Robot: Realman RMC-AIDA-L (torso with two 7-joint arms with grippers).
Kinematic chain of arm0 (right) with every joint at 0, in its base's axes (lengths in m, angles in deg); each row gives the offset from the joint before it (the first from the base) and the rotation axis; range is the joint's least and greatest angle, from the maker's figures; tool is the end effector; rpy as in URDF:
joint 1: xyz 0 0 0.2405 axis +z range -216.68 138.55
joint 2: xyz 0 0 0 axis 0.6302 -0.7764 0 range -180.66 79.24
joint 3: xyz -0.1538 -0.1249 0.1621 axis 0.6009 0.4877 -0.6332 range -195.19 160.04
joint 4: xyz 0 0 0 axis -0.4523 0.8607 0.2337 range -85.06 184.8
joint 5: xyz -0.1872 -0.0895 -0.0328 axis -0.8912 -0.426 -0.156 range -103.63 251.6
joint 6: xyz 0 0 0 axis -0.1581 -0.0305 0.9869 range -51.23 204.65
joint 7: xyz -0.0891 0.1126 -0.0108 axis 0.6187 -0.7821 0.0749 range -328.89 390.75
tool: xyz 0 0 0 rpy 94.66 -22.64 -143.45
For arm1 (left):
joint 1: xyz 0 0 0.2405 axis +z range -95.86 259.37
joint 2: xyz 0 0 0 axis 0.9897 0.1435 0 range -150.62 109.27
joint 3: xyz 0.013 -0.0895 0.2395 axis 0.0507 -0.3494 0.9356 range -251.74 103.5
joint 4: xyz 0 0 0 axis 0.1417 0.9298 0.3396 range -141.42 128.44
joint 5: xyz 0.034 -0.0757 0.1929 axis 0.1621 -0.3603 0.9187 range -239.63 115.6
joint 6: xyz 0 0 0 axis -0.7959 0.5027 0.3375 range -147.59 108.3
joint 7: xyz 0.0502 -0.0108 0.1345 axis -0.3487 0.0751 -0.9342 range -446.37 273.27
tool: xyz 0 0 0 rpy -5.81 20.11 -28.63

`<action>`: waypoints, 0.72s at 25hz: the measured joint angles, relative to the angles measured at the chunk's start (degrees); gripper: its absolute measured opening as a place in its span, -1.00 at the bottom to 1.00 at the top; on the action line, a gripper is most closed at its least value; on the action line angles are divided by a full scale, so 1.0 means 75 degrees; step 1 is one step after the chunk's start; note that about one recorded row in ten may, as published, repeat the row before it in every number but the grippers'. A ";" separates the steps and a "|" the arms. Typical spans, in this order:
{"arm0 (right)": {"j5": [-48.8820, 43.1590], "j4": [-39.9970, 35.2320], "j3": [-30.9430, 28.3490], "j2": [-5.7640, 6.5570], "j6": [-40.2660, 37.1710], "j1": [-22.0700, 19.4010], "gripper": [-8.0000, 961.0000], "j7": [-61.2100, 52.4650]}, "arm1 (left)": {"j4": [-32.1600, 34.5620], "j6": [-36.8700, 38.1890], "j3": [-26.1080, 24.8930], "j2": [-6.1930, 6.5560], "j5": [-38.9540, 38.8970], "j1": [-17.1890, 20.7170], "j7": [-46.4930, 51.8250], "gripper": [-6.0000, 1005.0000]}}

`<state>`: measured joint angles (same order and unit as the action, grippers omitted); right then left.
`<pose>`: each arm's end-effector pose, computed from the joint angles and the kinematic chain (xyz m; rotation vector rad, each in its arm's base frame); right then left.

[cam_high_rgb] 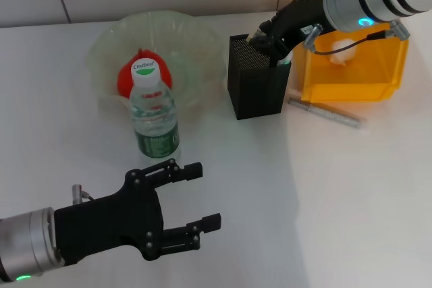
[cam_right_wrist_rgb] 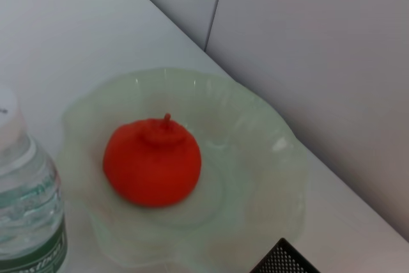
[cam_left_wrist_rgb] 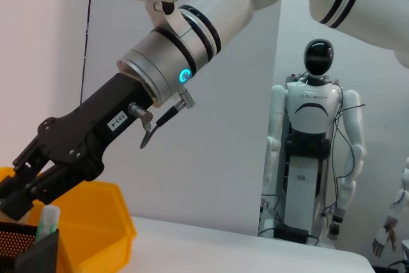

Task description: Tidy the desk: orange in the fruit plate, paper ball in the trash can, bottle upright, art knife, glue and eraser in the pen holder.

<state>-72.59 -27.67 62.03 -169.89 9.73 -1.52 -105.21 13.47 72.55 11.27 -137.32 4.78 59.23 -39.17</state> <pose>0.1308 0.4102 0.0096 -2.4819 0.4329 -0.1633 -0.2526 0.2490 -0.0607 -2.7802 -0.2517 -1.1169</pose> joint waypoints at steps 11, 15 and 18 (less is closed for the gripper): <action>-0.0005 0.0116 0.0004 -0.0003 0.0016 0.0005 -0.36 0.0055 | -0.0001 -0.0001 0.0006 0.0002 0.0000 0.0050 0.0000 0.56; -0.0005 0.0031 0.0004 -0.0007 0.0006 -0.0017 -0.06 0.0057 | -0.0001 -0.0001 0.0006 0.0002 0.0000 0.0057 0.0000 0.56; 0.0028 -0.0264 -0.0029 -0.0015 -0.0029 -0.0125 0.03 0.0021 | -0.0001 -0.0001 0.0005 0.0003 0.0000 0.0065 0.0000 0.56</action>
<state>-72.38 -29.65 61.81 -170.01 9.51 -2.46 -105.05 13.46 72.54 11.31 -137.30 4.78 59.71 -39.17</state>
